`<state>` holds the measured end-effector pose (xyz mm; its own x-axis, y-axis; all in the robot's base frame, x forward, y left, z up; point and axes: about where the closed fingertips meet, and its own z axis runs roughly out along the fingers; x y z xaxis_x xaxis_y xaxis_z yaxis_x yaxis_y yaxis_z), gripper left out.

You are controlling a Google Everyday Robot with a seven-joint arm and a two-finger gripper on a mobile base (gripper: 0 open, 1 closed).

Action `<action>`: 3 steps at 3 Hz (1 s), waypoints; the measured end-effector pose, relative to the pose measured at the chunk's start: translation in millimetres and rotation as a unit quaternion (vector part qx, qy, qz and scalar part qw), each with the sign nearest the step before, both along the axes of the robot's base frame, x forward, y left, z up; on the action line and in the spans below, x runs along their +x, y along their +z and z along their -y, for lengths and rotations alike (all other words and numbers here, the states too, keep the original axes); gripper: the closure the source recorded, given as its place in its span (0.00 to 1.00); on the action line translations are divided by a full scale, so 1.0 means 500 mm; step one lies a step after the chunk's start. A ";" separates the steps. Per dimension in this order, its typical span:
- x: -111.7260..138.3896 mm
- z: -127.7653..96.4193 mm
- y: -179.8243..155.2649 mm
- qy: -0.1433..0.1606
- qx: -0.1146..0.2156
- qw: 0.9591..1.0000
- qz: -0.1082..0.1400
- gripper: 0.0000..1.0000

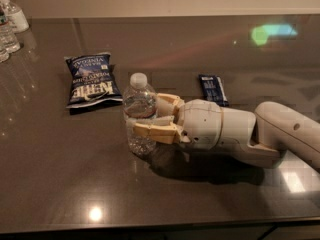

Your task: Place water bottle upright

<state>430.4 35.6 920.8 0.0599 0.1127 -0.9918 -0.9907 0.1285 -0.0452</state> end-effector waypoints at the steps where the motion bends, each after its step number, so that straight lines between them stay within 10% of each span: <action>1: -0.002 -0.004 0.002 0.002 -0.001 1.000 0.000 0.05; 3: -0.003 -0.007 0.004 0.004 -0.001 1.000 0.001 0.00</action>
Offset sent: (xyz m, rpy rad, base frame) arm -0.0008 0.0017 0.0009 -0.0012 -0.0007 0.0038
